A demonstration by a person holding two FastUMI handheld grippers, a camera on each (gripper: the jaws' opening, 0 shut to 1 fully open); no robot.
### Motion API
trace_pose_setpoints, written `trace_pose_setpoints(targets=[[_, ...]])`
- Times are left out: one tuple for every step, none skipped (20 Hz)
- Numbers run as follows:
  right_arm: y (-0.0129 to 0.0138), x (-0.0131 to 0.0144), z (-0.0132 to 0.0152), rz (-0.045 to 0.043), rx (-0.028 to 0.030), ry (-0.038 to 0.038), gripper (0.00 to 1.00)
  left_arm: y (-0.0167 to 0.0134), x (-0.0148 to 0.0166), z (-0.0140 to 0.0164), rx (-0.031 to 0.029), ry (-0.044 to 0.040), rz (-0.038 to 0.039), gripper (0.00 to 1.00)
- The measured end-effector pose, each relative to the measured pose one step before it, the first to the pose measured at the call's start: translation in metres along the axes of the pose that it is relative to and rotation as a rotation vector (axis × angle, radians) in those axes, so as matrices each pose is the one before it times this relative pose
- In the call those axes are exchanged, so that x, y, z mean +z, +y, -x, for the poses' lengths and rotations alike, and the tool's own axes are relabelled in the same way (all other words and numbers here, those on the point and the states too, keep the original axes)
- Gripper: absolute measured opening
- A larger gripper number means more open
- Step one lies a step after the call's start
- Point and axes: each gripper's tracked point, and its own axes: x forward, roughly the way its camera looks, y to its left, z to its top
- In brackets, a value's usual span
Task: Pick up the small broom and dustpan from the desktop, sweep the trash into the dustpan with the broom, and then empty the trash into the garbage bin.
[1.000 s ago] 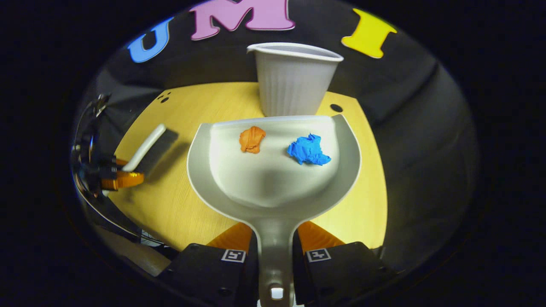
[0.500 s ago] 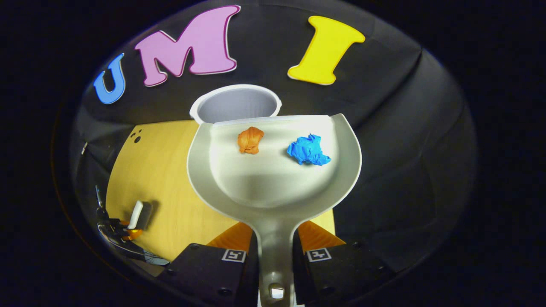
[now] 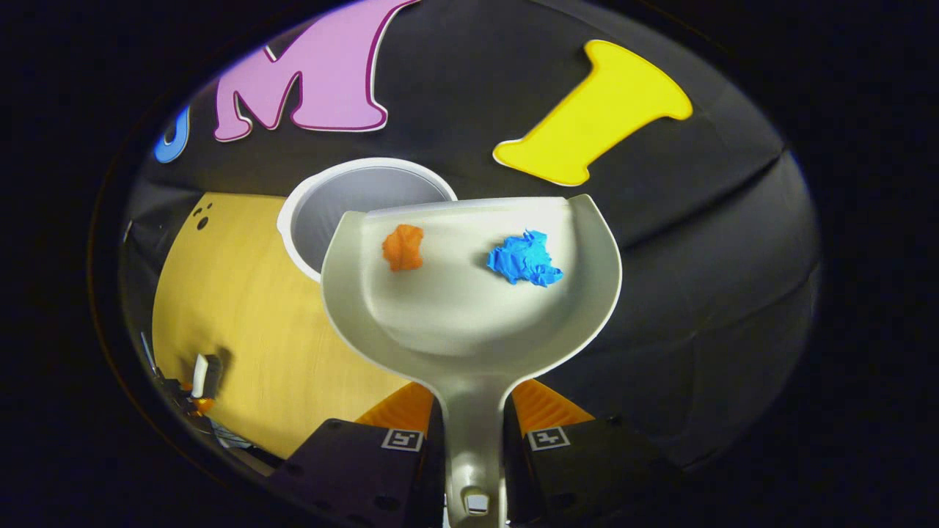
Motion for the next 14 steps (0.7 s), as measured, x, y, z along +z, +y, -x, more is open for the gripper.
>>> trace_pose_setpoints(targets=[[-0.00117, 0.00598, -0.00208, 0.03695, -0.01191, 0.01442, 0.36, -0.00017, -0.00053, -0.00031, -0.00122, -0.00186, 0.00915, 0.25], [-0.00234, 0.00546, -0.00290, 0.03758, -0.01349, 0.01720, 0.36, 0.00126, -0.00138, -0.00021, -0.00086, -0.00081, 0.00671, 0.25], [-0.00259, 0.00546, -0.00110, 0.03685, -0.01535, 0.01389, 0.36, 0.00068, -0.00080, 0.00001, 0.00113, 0.00094, 0.00265, 0.25], [-0.00184, 0.00656, -0.00163, 0.03749, -0.01347, 0.01426, 0.36, 0.00101, -0.00087, -0.00071, 0.00349, 0.00034, 0.00109, 0.25], [-0.00143, 0.00424, -0.00212, 0.04260, -0.01048, 0.01923, 0.36, 0.00211, -0.00051, 0.00074, 0.00358, -0.00102, 0.00287, 0.25], [-0.00273, 0.00303, -0.00031, 0.04056, -0.01052, 0.02508, 0.36, -0.00060, -0.00151, -0.00113, 0.00281, -0.00161, 0.00714, 0.25], [-0.00184, 0.00256, -0.00093, 0.04012, -0.00774, 0.02717, 0.36, 0.00073, -0.00179, 0.00042, 0.00351, -0.00031, 0.01163, 0.25], [-0.00087, 0.00301, 0.00016, 0.03399, -0.00650, 0.02181, 0.36, 0.00273, -0.00215, 0.00125, 0.00165, -0.00037, 0.01180, 0.24], [-0.00029, 0.00358, 0.00001, 0.03044, -0.00348, 0.01839, 0.36, 0.00169, -0.00170, 0.00083, 0.00241, 0.00069, 0.01004, 0.25], [-0.00035, 0.00243, 0.00125, 0.02775, -0.00442, 0.01650, 0.36, 0.00070, -0.00247, -0.00066, 0.00292, 0.00086, 0.00723, 0.25], [0.00017, 0.00326, 0.00159, 0.02733, -0.00193, 0.02035, 0.36, 0.00032, -0.00176, -0.00005, 0.00123, 0.00104, 0.00434, 0.25], [0.00202, 0.00284, 0.00206, 0.02825, 0.00294, 0.01906, 0.36, -0.00036, -0.00356, -0.00055, 0.00152, 0.00288, 0.00160, 0.25], [0.00261, 0.00378, 0.00044, 0.02800, 0.00774, 0.01784, 0.36, 0.00098, -0.00199, 0.00055, 0.00288, 0.00361, 0.00003, 0.25], [0.00313, 0.00486, 0.00092, 0.01907, 0.01149, 0.01042, 0.36, -0.00005, -0.00186, 0.00008, 0.00226, 0.00192, 0.00245, 0.25]])
